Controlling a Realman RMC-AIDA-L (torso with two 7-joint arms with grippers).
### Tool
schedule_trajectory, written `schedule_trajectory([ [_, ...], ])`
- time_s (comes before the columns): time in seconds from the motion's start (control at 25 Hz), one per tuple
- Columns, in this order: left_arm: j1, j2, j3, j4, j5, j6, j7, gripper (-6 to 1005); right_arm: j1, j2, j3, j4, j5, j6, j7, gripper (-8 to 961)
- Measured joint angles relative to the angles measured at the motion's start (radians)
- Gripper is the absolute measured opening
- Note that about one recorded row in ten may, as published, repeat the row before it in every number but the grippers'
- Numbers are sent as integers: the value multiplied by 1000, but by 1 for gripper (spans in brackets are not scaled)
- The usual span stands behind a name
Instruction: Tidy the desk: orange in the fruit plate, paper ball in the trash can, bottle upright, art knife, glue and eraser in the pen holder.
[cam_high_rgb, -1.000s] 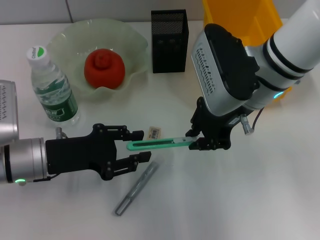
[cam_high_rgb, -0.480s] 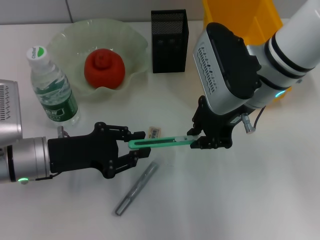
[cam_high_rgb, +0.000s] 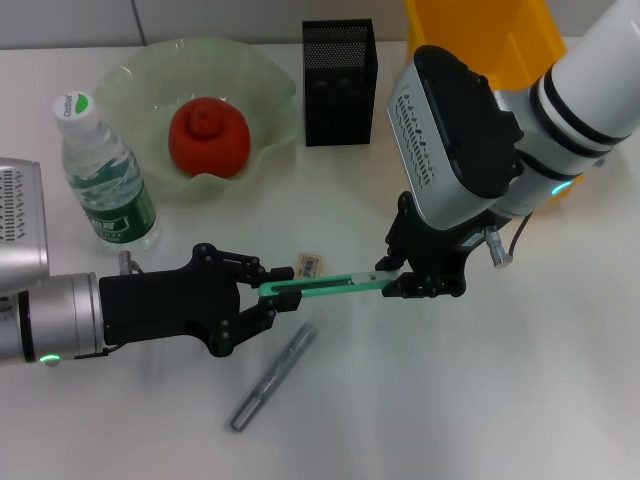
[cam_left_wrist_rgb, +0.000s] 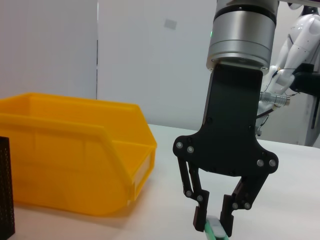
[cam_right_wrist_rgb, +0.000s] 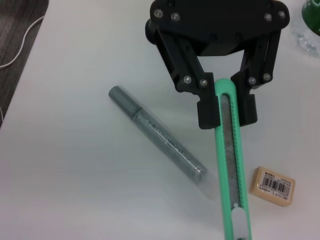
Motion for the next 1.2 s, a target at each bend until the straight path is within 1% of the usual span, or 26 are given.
schedule_trajectory([
  [0.2,-1,0,0,0,0,0,0,199,0,0,0,0,0,0,-1,194],
  [0.96,-8,0,-8,1,-3,-2,-10,200,3,0,-1,-8,-2,-7,22,212],
  [1.2,-8,0,-8,-1,-3,1,-12,201,-2,0,0,-19,-2,-5,24,448],
])
